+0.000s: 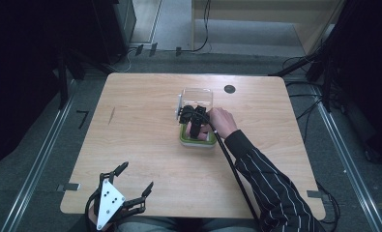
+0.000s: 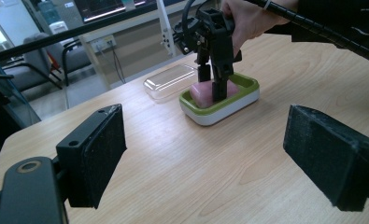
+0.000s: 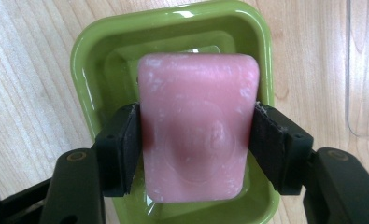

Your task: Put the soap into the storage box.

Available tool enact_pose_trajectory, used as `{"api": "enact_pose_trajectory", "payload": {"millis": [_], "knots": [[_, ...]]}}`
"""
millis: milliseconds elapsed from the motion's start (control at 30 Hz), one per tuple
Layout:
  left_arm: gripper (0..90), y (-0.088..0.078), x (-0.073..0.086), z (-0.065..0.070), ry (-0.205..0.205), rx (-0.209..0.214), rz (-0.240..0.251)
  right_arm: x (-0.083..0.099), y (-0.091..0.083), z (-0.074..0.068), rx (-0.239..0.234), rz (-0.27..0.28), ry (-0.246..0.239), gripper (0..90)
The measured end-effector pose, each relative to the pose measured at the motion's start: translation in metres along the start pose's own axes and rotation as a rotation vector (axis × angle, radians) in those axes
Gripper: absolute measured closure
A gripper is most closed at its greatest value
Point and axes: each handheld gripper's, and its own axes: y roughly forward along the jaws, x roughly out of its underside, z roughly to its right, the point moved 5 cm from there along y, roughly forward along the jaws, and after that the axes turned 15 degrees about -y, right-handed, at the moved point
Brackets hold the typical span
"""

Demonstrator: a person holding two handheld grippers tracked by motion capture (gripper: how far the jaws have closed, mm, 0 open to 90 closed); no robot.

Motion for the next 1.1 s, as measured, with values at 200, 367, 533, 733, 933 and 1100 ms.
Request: {"api": "enact_pose_trajectory", "payload": {"millis": [200, 367, 533, 733, 933, 1100], "knots": [[13.6, 0.000, 0.000, 0.000, 0.000, -0.001, -0.001, 0.000, -0.005, 0.000, 0.005, 0.010, 0.000, 37.4], [13.6, 0.001, 0.000, 0.000, -0.001, 0.001, 0.001, 0.003, -0.007, 0.000, -0.003, -0.002, 0.022, 32.8], [13.6, 0.002, 0.000, 0.000, 0.000, 0.004, -0.001, 0.004, -0.012, -0.001, -0.007, 0.011, 0.057, 26.6], [13.6, 0.004, -0.001, 0.001, 0.003, 0.010, -0.003, 0.008, -0.020, -0.007, -0.024, 0.039, 0.097, 17.9], [13.6, 0.007, -0.002, 0.003, 0.006, 0.023, -0.001, 0.013, -0.027, -0.014, -0.043, 0.033, 0.121, 13.6], [13.6, 0.008, -0.002, 0.004, 0.005, 0.031, 0.001, 0.021, -0.033, -0.020, -0.045, 0.020, 0.148, 11.7]]}}
